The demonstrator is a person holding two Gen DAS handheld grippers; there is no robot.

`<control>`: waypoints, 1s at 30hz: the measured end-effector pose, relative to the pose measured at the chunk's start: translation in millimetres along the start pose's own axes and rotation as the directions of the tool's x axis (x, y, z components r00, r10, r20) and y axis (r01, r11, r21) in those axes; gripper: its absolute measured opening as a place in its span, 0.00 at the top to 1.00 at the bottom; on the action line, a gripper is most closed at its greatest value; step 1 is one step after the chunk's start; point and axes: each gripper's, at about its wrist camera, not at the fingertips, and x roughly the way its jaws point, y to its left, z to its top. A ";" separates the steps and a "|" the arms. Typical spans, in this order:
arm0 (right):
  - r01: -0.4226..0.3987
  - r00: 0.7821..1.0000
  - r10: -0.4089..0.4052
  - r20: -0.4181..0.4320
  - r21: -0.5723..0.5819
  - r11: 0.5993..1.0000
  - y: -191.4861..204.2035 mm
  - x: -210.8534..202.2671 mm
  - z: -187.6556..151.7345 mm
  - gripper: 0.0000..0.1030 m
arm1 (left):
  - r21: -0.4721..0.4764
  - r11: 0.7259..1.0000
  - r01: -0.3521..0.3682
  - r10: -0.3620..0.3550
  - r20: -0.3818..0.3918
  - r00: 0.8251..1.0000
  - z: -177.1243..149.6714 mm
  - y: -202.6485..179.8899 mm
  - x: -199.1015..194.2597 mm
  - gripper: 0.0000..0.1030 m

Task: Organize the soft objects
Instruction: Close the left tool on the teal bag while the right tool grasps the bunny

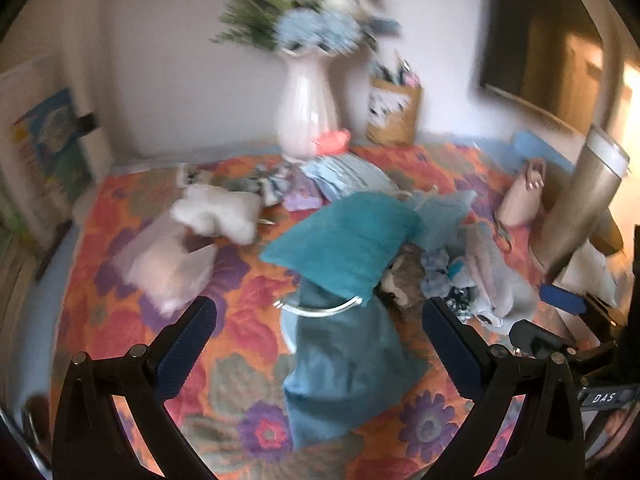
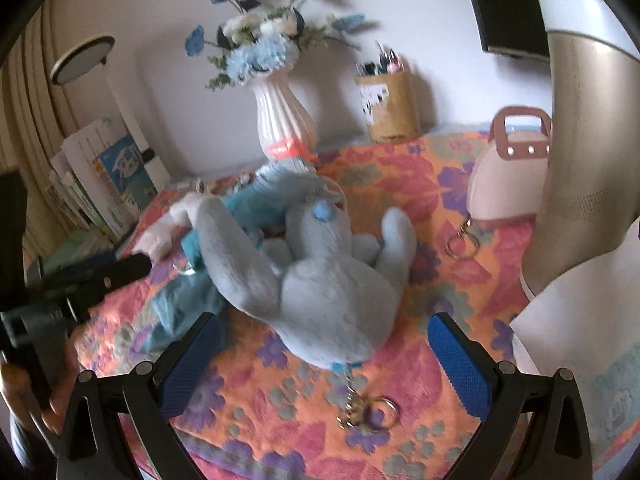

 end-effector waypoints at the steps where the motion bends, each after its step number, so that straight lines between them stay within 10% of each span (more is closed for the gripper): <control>1: -0.018 1.000 0.018 -0.014 0.011 1.000 -2.3 2.5 1.6 0.00 | 0.013 1.000 0.015 -0.015 -0.009 1.000 3.1 0.3 5.3 0.06; 9: -0.030 0.996 0.026 -0.084 -0.044 0.999 11.6 25.6 9.4 0.02 | 0.087 0.991 0.099 -0.089 -0.108 0.990 23.1 -8.6 54.2 0.20; 15: -0.016 0.997 0.013 -0.076 -0.039 0.999 1.5 25.6 13.6 0.44 | 0.065 0.988 0.137 -0.127 -0.136 0.983 26.7 -0.2 71.0 0.79; 22: -0.067 0.998 0.067 0.019 0.036 0.997 -10.0 -10.8 22.2 0.48 | -0.042 0.982 0.183 -0.182 0.026 0.983 26.6 26.3 0.8 0.86; 30: -0.026 0.999 0.019 -0.031 -0.252 0.967 34.2 -49.4 -8.7 0.49 | -0.077 0.983 0.164 -0.160 0.056 0.986 -25.1 35.0 -54.6 0.86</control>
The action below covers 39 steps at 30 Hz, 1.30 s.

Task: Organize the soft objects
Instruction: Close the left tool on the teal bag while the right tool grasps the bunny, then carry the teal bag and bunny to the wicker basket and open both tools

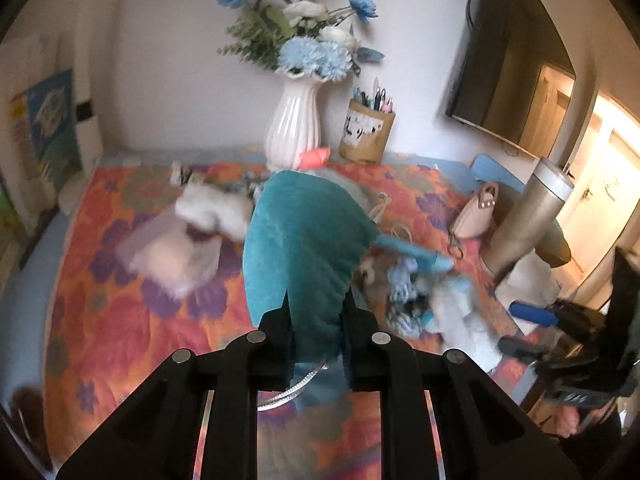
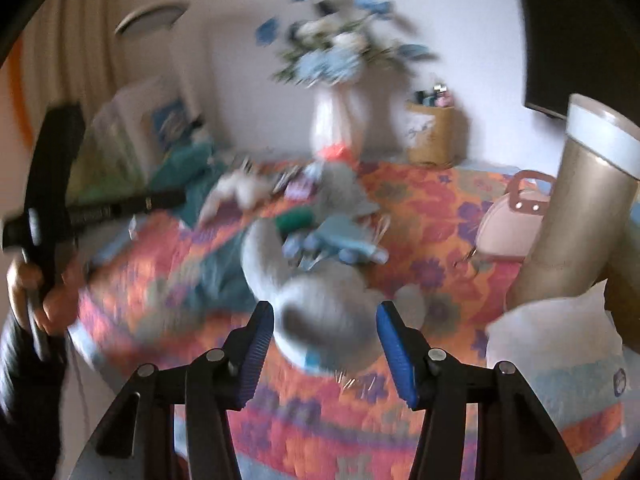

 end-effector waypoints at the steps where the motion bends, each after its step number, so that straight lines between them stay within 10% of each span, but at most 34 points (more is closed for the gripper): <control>1: -0.002 0.999 0.001 -0.032 -0.020 1.000 2.9 5.2 -7.3 0.49 | -0.010 1.000 -0.003 0.003 -0.006 1.000 -5.8 1.6 -0.3 0.86; 9: -0.088 0.991 0.105 -0.088 0.172 0.981 -11.6 9.6 -23.7 0.09 | -0.025 1.000 -0.011 0.011 0.001 1.000 -14.0 1.4 -3.6 0.86; 15: -0.059 0.981 0.119 -0.151 0.355 0.933 -15.6 47.7 -7.0 0.09 | 0.002 1.000 -0.025 0.025 0.011 1.000 -18.7 -20.3 -6.1 0.86; 19: -0.063 0.979 0.133 -0.153 0.391 0.918 -20.7 56.4 -9.8 0.39 | 0.054 0.991 -0.127 0.126 0.009 0.992 -20.8 -43.1 -7.8 0.86; 28: -0.072 0.996 0.084 -0.016 0.375 0.924 -34.0 -11.9 -2.9 0.40 | 0.139 0.949 -0.282 0.267 0.116 0.957 -14.9 -98.9 -32.9 0.86; 39: -0.055 0.998 0.041 0.042 0.425 0.904 -77.2 -98.3 -15.6 0.40 | 0.249 0.938 -0.241 0.195 0.196 0.961 -14.8 -178.2 -53.2 0.86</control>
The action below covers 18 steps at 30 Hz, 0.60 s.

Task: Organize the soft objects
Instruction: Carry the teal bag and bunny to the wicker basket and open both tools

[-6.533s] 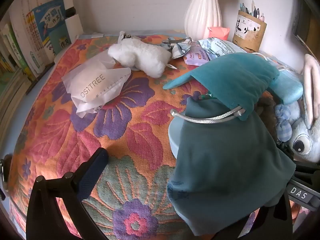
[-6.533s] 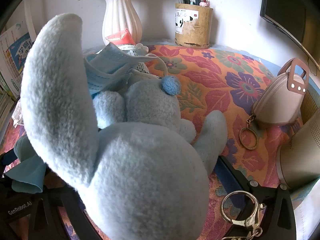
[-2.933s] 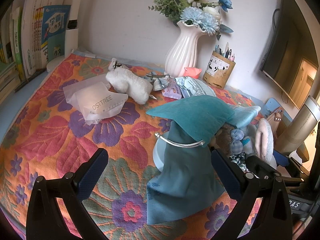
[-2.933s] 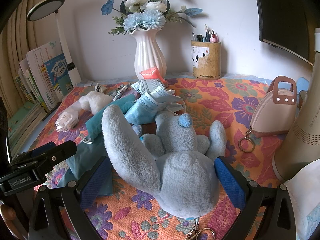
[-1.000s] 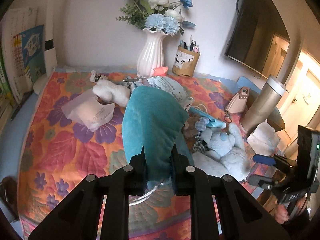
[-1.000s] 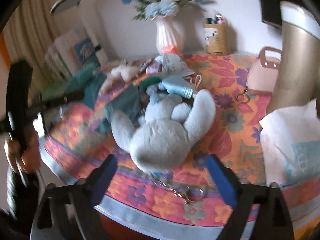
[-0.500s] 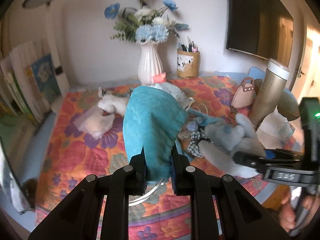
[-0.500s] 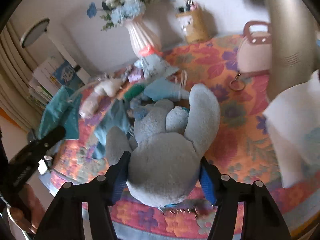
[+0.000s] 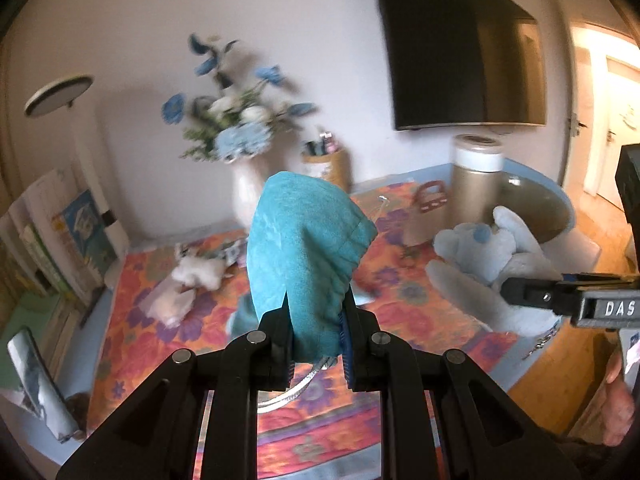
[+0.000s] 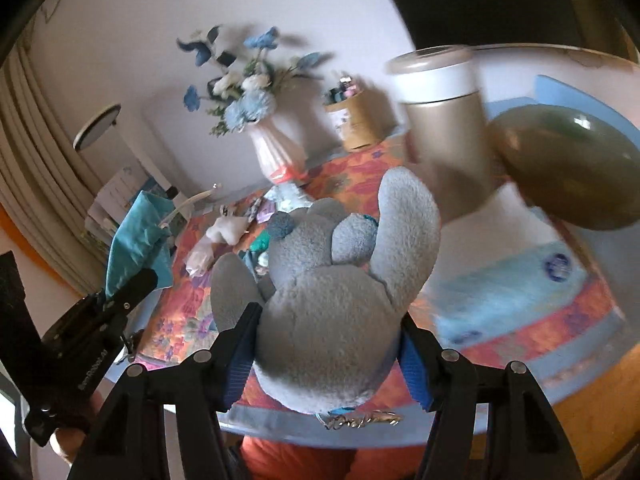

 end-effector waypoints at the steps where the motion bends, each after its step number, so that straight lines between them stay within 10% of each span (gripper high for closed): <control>1: 0.013 1.000 -0.013 0.008 0.011 1.000 -7.3 -9.2 -0.3 0.40 | 0.009 1.000 0.012 -0.012 0.003 1.000 1.4 -7.4 -0.1 0.86; 7: 0.109 0.992 -0.114 0.060 0.077 0.991 -53.5 -63.1 0.7 0.40 | 0.084 0.982 0.169 -0.169 -0.015 0.986 7.0 -68.5 2.9 0.86; 15: 0.200 0.959 -0.238 0.153 0.228 0.953 -129.5 -123.5 4.5 0.40 | 0.128 0.869 0.479 -0.466 -0.114 0.877 31.0 -155.6 26.3 0.86; 18: 0.217 0.941 -0.275 0.198 0.273 0.937 -152.8 -137.8 14.6 0.40 | 0.122 0.855 0.505 -0.496 -0.096 0.863 55.6 -183.0 42.7 0.86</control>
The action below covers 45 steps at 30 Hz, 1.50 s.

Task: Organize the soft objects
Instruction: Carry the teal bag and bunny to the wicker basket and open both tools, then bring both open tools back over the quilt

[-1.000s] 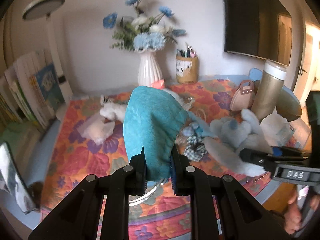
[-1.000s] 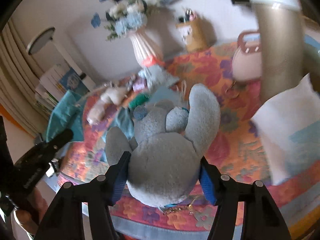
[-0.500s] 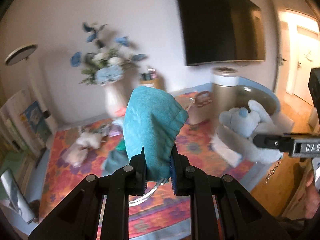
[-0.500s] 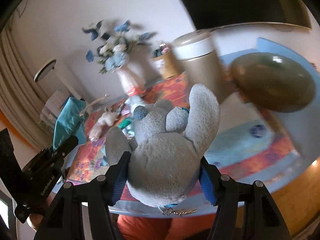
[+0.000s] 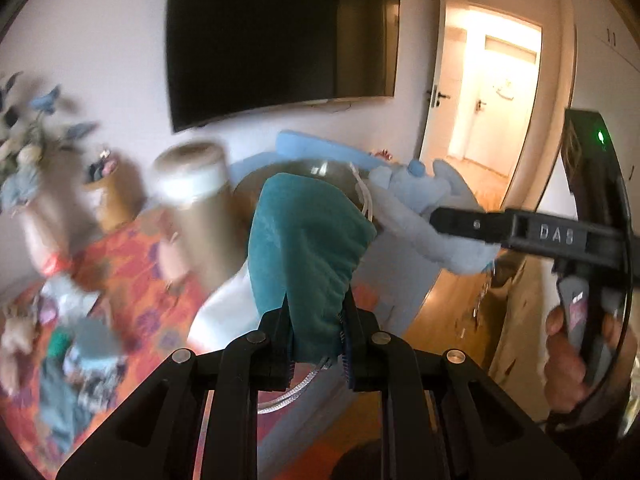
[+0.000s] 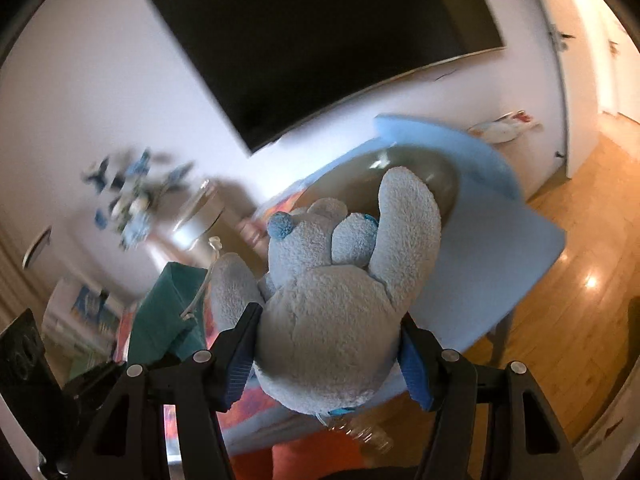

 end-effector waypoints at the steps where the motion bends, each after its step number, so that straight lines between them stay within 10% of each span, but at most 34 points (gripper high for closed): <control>1: 0.005 1.000 -0.005 0.017 0.015 1.000 -5.8 0.2 7.4 0.40 | 0.000 1.000 0.000 0.000 0.005 1.000 8.8 -2.7 7.9 0.86; 14: 0.102 0.994 -0.106 0.024 0.150 0.983 -52.5 108.1 112.7 0.38 | -0.097 0.984 -0.150 0.146 -0.047 0.988 89.2 -13.3 153.4 0.84; 18: 0.063 0.996 -0.053 -0.070 0.159 0.985 -62.4 153.0 128.7 0.37 | -0.083 0.977 -0.195 0.188 -0.078 0.979 92.9 -13.7 182.4 0.58; 20: 0.063 0.993 -0.048 -0.104 0.150 0.987 -65.3 163.4 130.2 0.37 | -0.083 0.979 -0.187 0.180 -0.086 0.980 91.0 -12.8 186.4 0.29; 36: 0.062 0.998 -0.057 -0.040 0.136 0.989 -58.2 66.6 70.3 0.32 | -0.020 0.999 -0.033 0.033 0.016 0.999 44.4 -41.5 69.7 0.21; 45: -0.078 0.982 0.054 -0.178 -0.130 0.988 48.7 54.0 6.1 0.32 | -0.142 0.972 -0.188 0.183 -0.054 0.982 -13.6 43.5 -21.4 0.21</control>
